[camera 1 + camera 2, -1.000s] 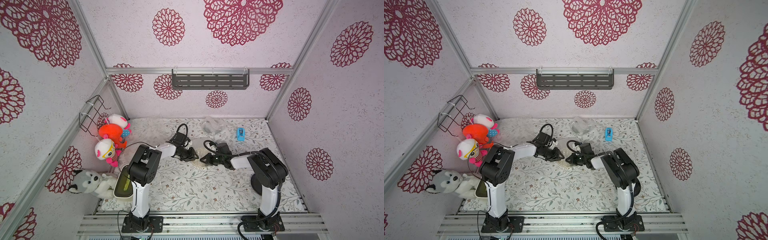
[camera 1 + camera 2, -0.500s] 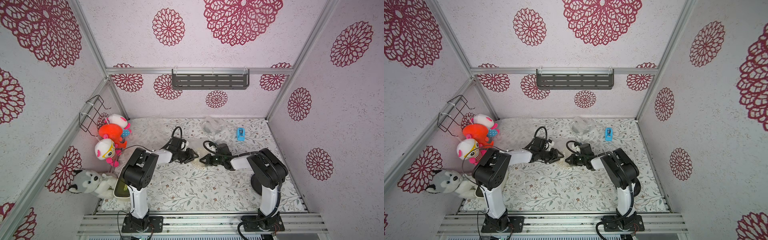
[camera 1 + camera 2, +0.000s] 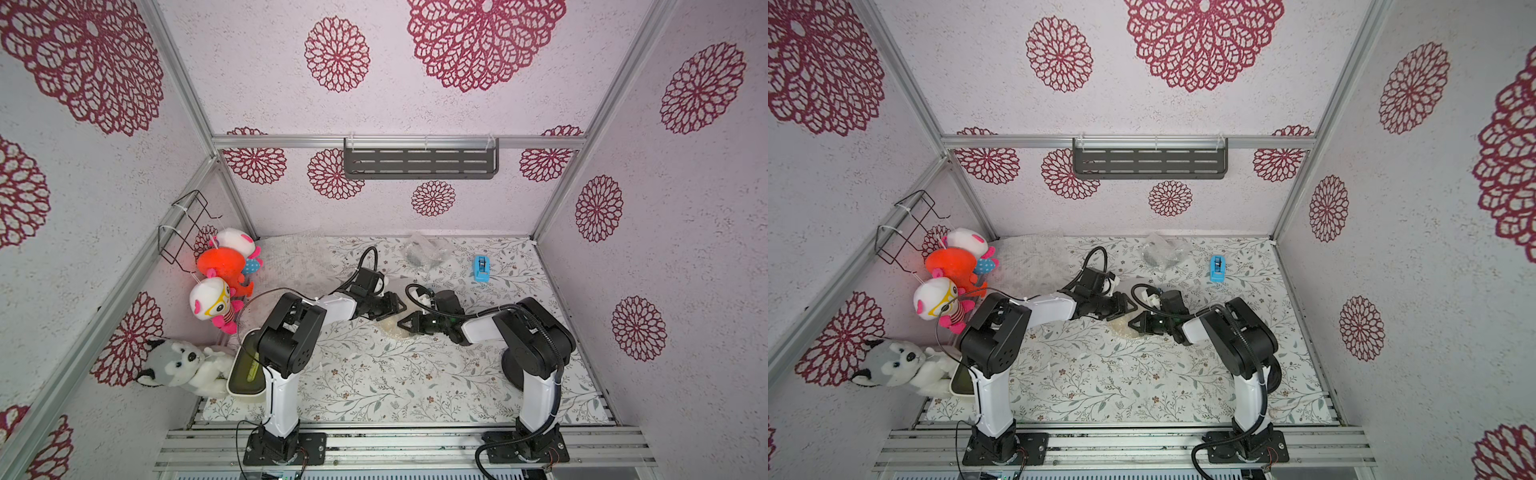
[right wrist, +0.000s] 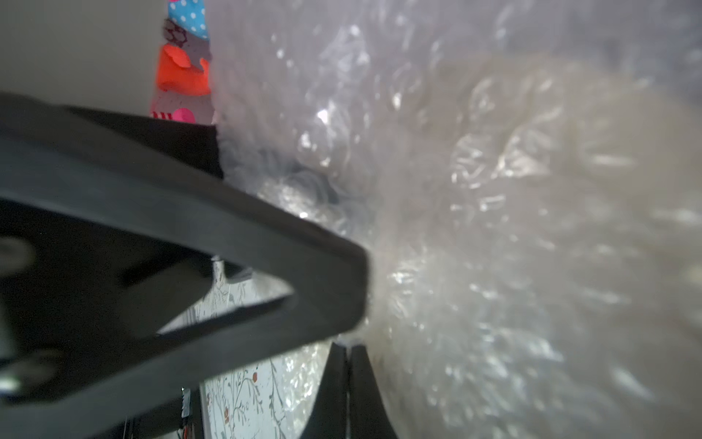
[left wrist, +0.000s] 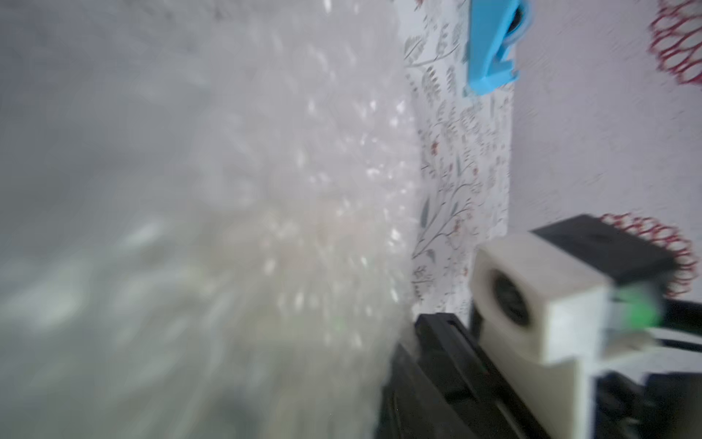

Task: Wrap dinner plates in bubble wrap
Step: Wrap the plate in the bubble wrap.

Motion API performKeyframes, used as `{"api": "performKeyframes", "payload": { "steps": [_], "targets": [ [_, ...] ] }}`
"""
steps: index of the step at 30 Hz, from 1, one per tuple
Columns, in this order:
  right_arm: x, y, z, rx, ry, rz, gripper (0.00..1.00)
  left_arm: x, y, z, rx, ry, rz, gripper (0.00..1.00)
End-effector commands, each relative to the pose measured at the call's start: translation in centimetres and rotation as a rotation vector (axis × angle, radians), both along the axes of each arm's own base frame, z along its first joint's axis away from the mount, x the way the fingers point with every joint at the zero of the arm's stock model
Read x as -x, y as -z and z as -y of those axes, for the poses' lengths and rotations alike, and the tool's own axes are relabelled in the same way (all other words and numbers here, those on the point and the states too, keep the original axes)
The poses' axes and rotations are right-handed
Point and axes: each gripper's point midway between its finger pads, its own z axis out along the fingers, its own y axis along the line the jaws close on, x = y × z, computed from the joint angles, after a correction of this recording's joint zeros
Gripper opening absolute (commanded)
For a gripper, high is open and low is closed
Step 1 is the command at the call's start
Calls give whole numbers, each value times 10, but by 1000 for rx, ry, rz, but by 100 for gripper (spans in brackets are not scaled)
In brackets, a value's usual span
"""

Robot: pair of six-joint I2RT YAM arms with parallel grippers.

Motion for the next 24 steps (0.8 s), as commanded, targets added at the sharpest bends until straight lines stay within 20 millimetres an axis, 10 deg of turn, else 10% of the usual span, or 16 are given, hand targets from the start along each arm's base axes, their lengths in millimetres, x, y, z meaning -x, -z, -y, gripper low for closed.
{"api": "performKeyframes", "payload": {
  "steps": [1, 6, 11, 24],
  "targets": [
    [16, -45, -12, -93, -130, 124, 5, 18, 30, -20, -121, -2, -74, 34],
    [-19, -51, 41, 104, 51, 210, 59, 41, 47, -31, -144, 11, -119, 3],
    [-65, -35, 102, 227, 217, 157, 75, 52, 59, -31, -135, 41, -153, 2],
    [-118, -3, 23, 88, -101, 35, 61, 54, 64, -34, -152, 45, -174, 5]
  ]
}}
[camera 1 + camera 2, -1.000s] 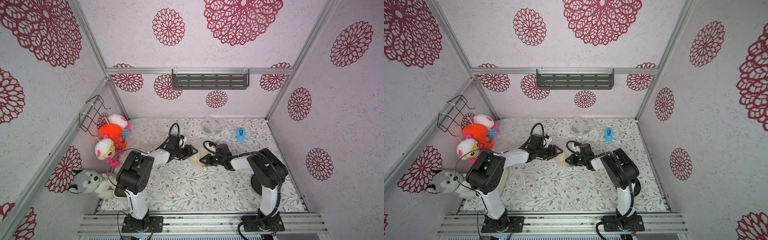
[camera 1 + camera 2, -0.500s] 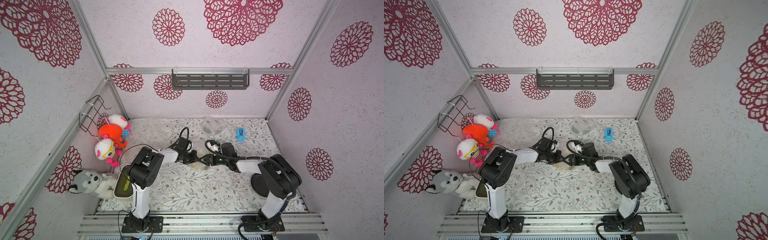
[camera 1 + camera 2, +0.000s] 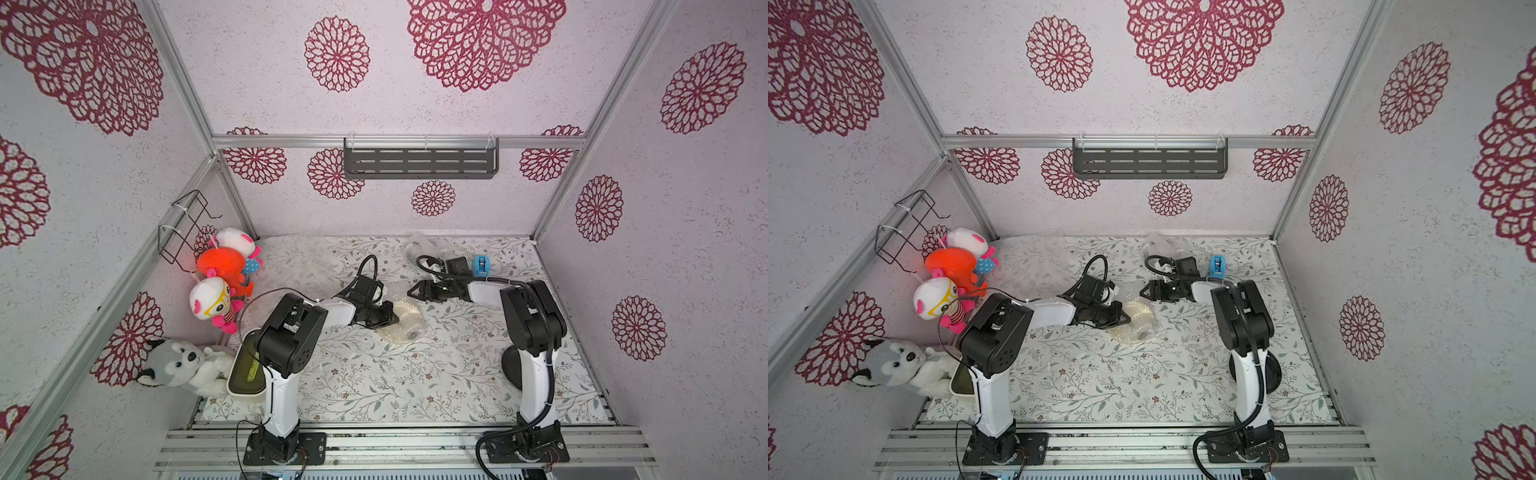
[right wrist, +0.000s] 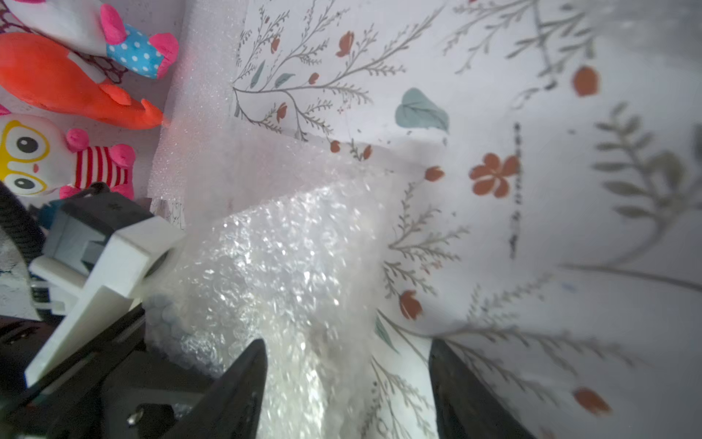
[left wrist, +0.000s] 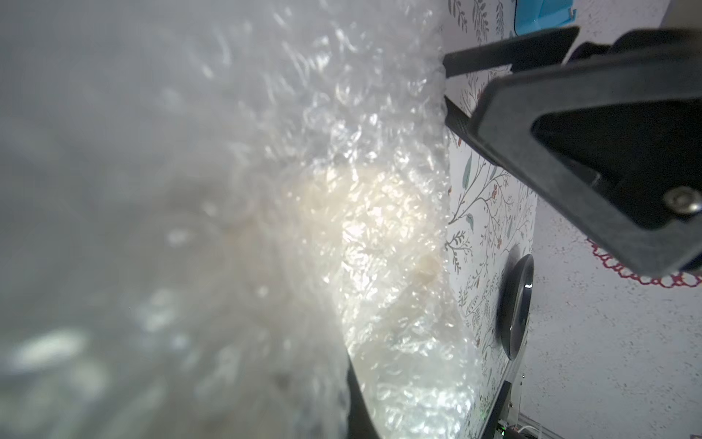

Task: Wrap dinner plates in bubble wrap
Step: Wrap the plate in the bubble wrap.

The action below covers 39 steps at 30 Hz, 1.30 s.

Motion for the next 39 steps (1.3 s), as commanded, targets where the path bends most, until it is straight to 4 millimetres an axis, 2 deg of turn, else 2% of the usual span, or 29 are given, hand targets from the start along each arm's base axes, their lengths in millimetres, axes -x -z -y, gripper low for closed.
{"api": "performKeyframes", "payload": {
  "steps": [1, 4, 6, 9, 12, 14, 16, 19, 24, 26, 28, 31, 36, 39],
  "targets": [
    [2, -4, -25, -74, -97, -30, 51, 35, 50, -26, -135, -5, -169, 5],
    [-13, -26, -35, -101, -142, 63, 16, 40, 52, -30, -153, -6, -184, 5],
    [-19, -46, -34, -77, -170, 173, 3, 44, 55, -35, -172, -25, -200, 3],
    [-15, -75, -31, 6, -258, 382, 0, 50, 64, -44, -194, -74, -251, 0],
    [8, -87, -35, 147, -425, 581, 0, 59, 73, -50, -224, -110, -301, 0],
    [25, -75, -35, 288, -562, 694, 0, 63, 76, -51, -232, -123, -318, 0],
    [46, -52, -28, 425, -722, 817, 0, 66, 79, -52, -232, -140, -335, 0],
    [59, -35, -24, 539, -819, 967, 0, 68, 83, -54, -236, -160, -357, 0],
    [65, -51, -26, 553, -755, 1144, 0, 69, 86, -56, -247, -173, -369, 0],
    [74, -57, -26, 544, -755, 1217, 0, 70, 87, -57, -251, -175, -374, 0],
    [92, -53, -26, 550, -822, 1302, 0, 71, 87, -57, -250, -174, -375, 0],
    [119, -23, -21, 645, -977, 1350, 0, 71, 88, -57, -250, -175, -375, 0],
    [150, 26, -8, 797, -1153, 1369, 0, 68, 85, -55, -234, -177, -363, 0],
    [166, 49, -5, 842, -1269, 1349, 0, 62, 72, -47, -161, -163, -338, 2]
  ]
}}
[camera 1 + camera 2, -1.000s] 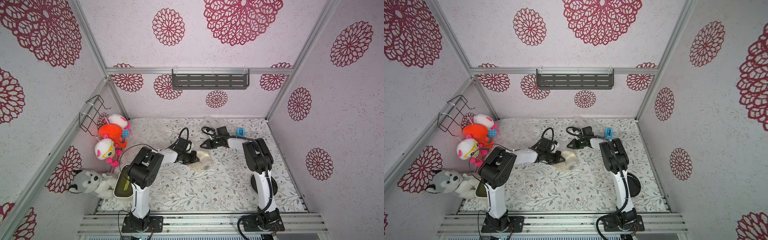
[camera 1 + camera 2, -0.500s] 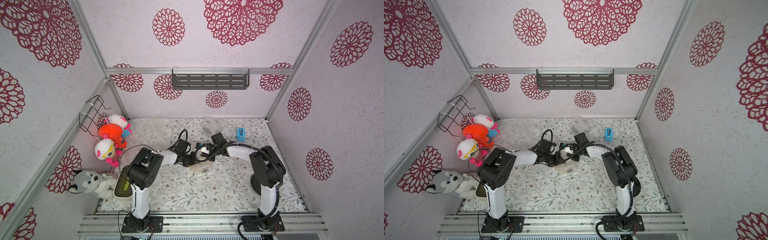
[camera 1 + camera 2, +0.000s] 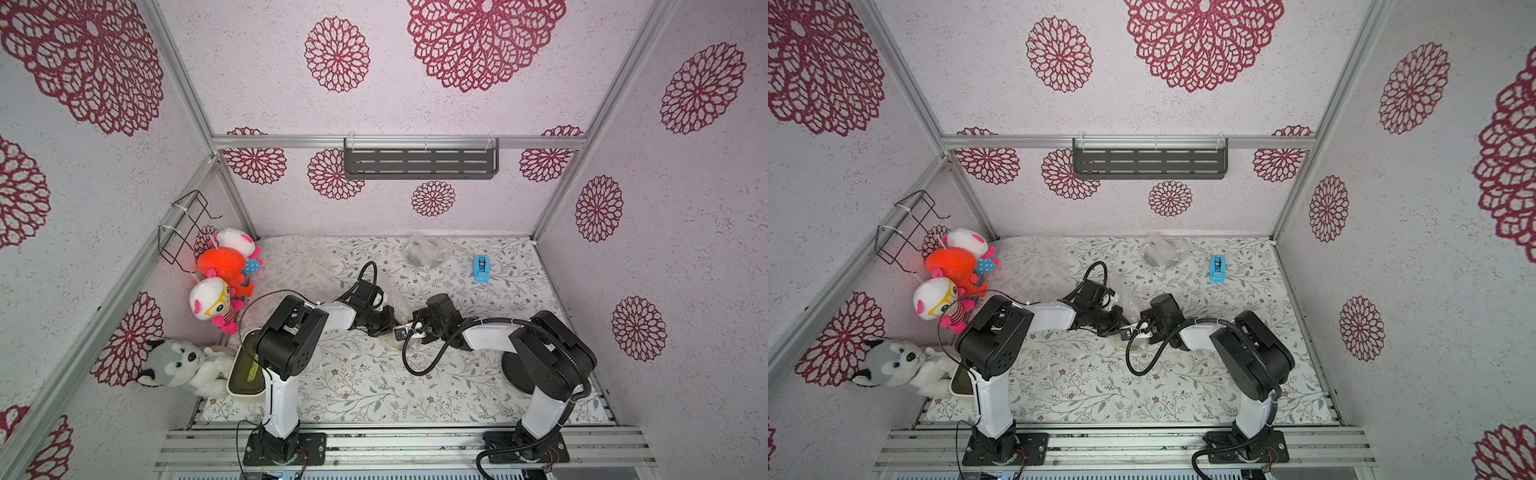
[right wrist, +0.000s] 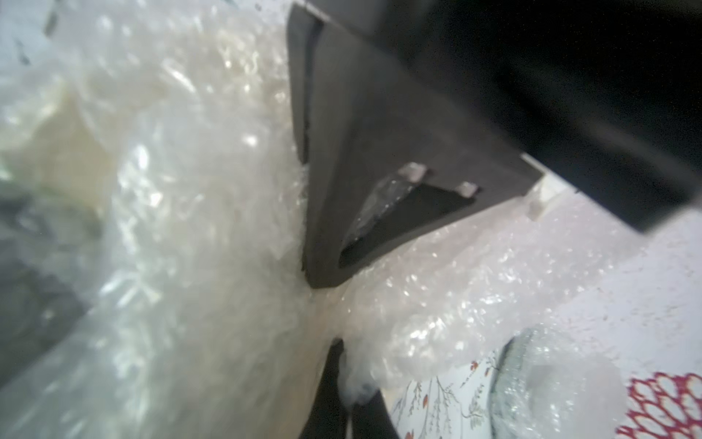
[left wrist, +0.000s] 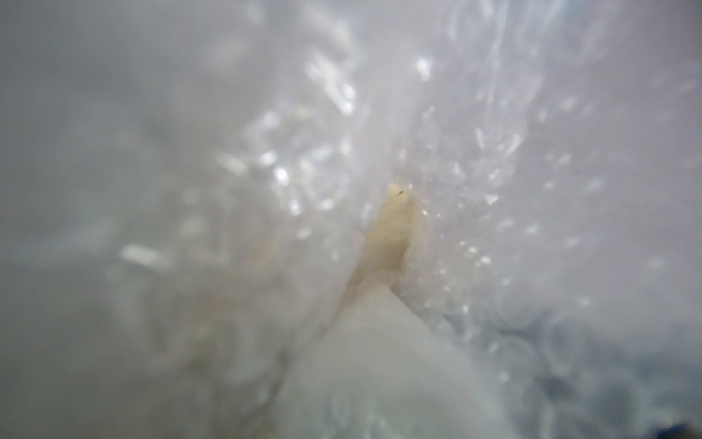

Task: Wrap dinner plates in bubble wrap
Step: Wrap the plate in the bubble wrap.

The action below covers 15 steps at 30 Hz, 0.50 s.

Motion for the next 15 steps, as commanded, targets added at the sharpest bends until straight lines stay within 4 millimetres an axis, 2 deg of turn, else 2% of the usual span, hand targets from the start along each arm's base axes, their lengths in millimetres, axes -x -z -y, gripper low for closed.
{"api": "performKeyframes", "payload": {
  "steps": [1, 3, 5, 8, 11, 12, 13, 15],
  "targets": [
    [52, 47, 6, 193, -160, -63, 0, 34, 57, -46, -186, -81, -172, 5],
    [55, 56, 9, 219, -156, -83, 0, 21, 18, -45, -84, -91, -90, 12],
    [56, 62, 12, 238, -151, -96, 0, 14, -19, -53, -31, -101, -10, 19],
    [56, 67, 16, 257, -146, -102, 0, 7, -75, -60, 62, -90, 94, 24],
    [55, 65, 12, 252, -152, -100, 0, -4, -120, -54, 113, -67, 181, 25],
    [54, 65, 10, 249, -151, -97, 0, -11, -134, -48, 127, -61, 207, 26],
    [53, 64, 9, 251, -153, -90, 0, -18, -139, -43, 120, -68, 212, 25],
    [50, 62, 8, 249, -152, -76, 0, -28, -137, -29, 106, -62, 190, 21]
  ]
}}
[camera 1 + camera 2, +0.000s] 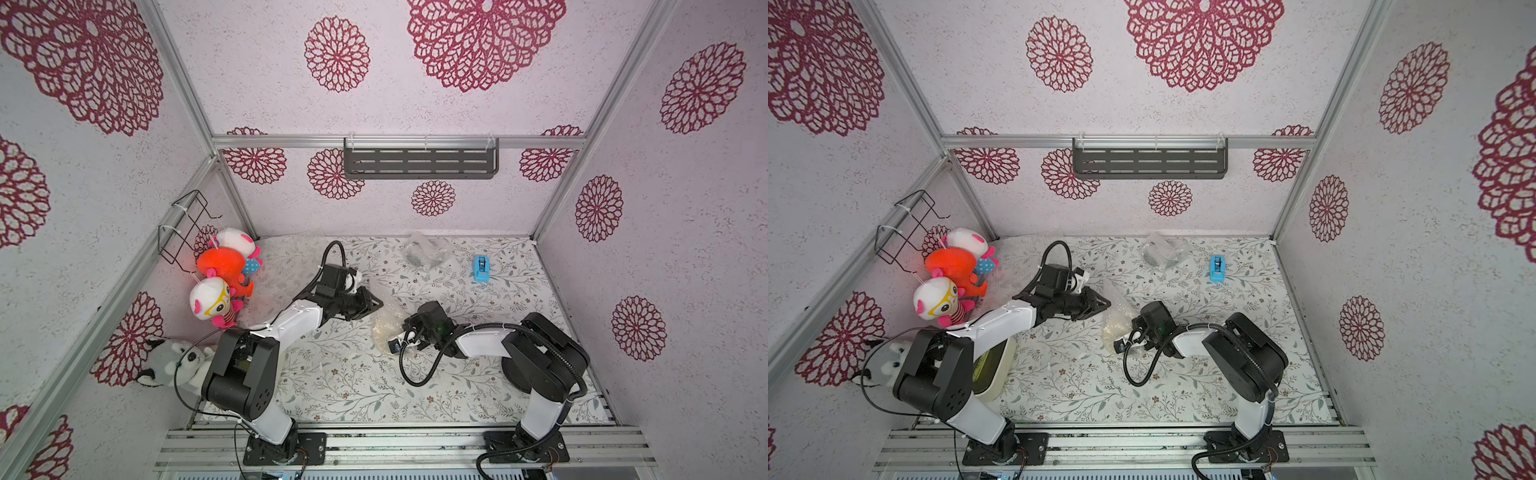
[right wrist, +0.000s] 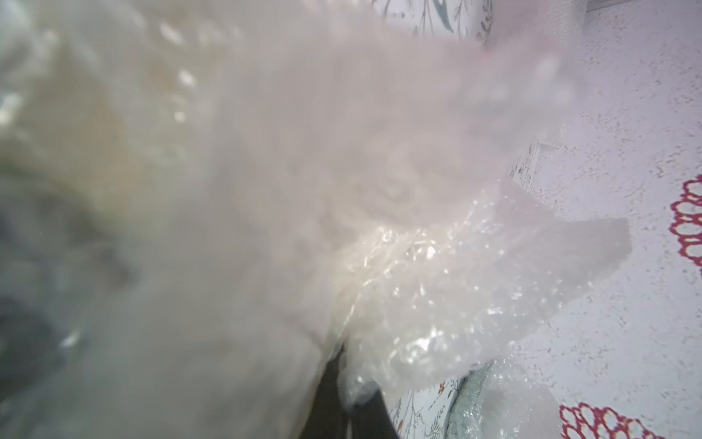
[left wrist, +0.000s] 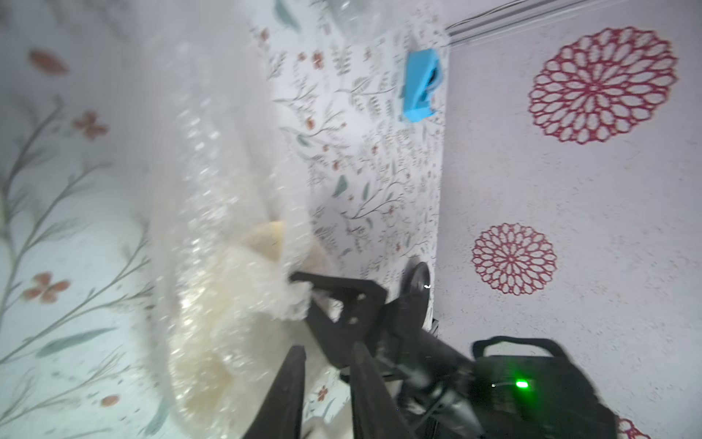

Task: Wrap dinner plates in bubble wrap
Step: Wrap the plate in the bubble wrap.

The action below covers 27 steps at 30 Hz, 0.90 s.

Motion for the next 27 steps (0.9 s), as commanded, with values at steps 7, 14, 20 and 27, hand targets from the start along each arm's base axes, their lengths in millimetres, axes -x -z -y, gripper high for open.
{"api": "performKeyframes", "payload": {
  "steps": [7, 14, 20, 27],
  "targets": [
    [35, 50, 20, 154, -50, -133, 0, 3, 76, 42, -213, 31, -182, 14],
    [27, -17, -6, -142, 14, -112, 24, 41, 165, 5, -389, -29, -379, 0],
    [5, -95, 3, -571, 410, -347, 48, 51, 174, 4, -337, -33, -392, 0],
    [-18, -106, 10, -1013, 1010, -975, 39, 50, 172, 7, -326, -26, -381, 0]
  ]
}}
